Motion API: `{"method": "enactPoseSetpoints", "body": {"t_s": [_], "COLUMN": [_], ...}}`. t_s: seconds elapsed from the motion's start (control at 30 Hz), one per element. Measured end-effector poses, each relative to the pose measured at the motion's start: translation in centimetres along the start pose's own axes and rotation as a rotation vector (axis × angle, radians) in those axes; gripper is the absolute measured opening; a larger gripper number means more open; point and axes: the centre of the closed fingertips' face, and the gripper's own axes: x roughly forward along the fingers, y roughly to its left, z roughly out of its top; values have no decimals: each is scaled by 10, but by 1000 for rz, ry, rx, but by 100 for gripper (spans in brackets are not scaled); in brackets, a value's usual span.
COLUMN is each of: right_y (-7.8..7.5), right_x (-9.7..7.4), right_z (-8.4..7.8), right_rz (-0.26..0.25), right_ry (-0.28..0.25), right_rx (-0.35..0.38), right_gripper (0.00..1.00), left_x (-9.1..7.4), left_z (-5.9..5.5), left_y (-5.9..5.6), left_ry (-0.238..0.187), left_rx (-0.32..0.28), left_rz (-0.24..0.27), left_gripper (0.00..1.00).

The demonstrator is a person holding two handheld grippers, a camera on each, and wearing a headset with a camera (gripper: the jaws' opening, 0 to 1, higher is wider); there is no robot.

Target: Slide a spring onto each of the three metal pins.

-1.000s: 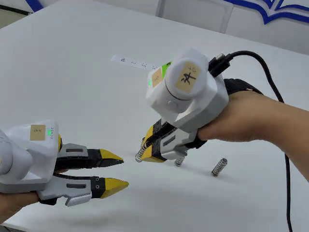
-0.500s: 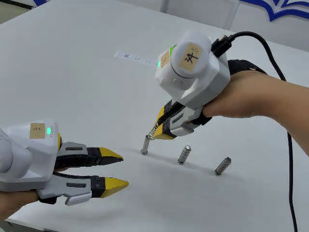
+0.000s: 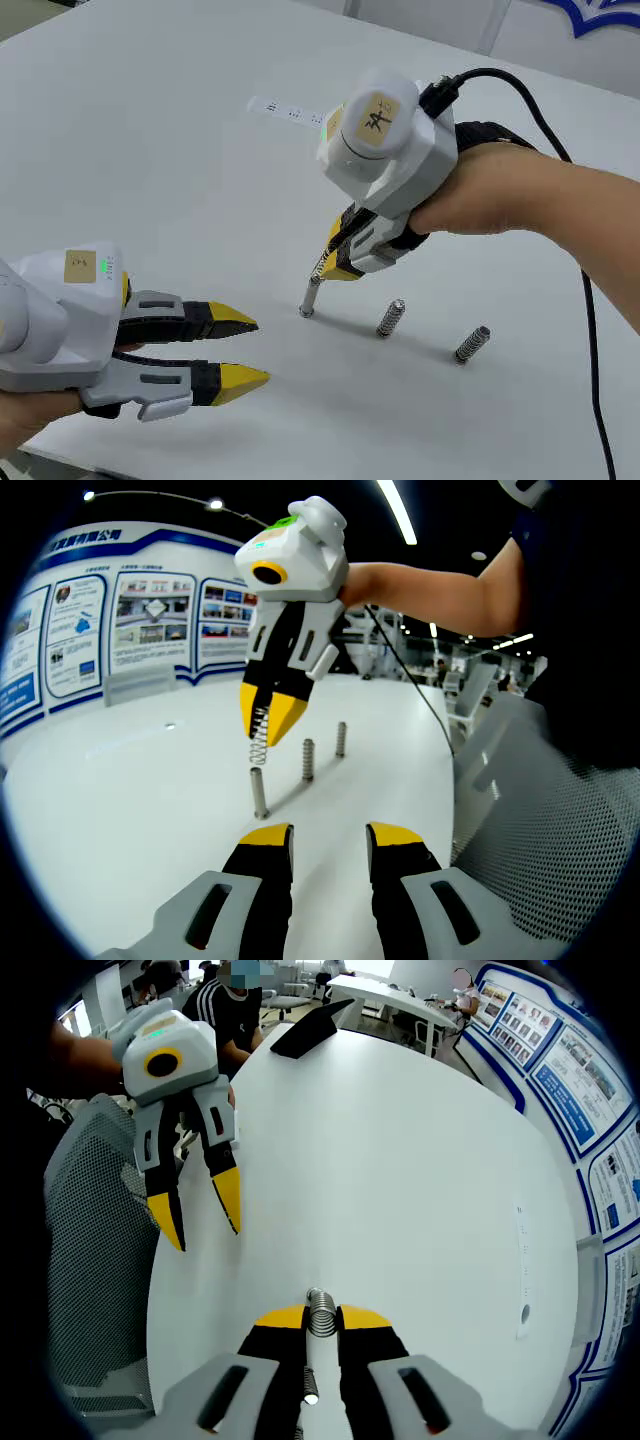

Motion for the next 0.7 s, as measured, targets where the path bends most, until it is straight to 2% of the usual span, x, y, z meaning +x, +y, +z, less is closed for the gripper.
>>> {"method": "enactPoseSetpoints", "body": {"t_s": [0.43, 0.7], "right_y": [0, 5], "right_x": [15, 24], "right_z": [-3, -8], "right_rz": [31, 49], "right_ry": [32, 58], "right_rx": [1, 4], "right_gripper": [12, 12], "left_x": [-1, -1], "left_z": [-6, -7], "left_y": [3, 5], "left_ry": [-4, -3], "left_rx": [-22, -29], "left_rz": [8, 8], "left_gripper": [29, 29]}}
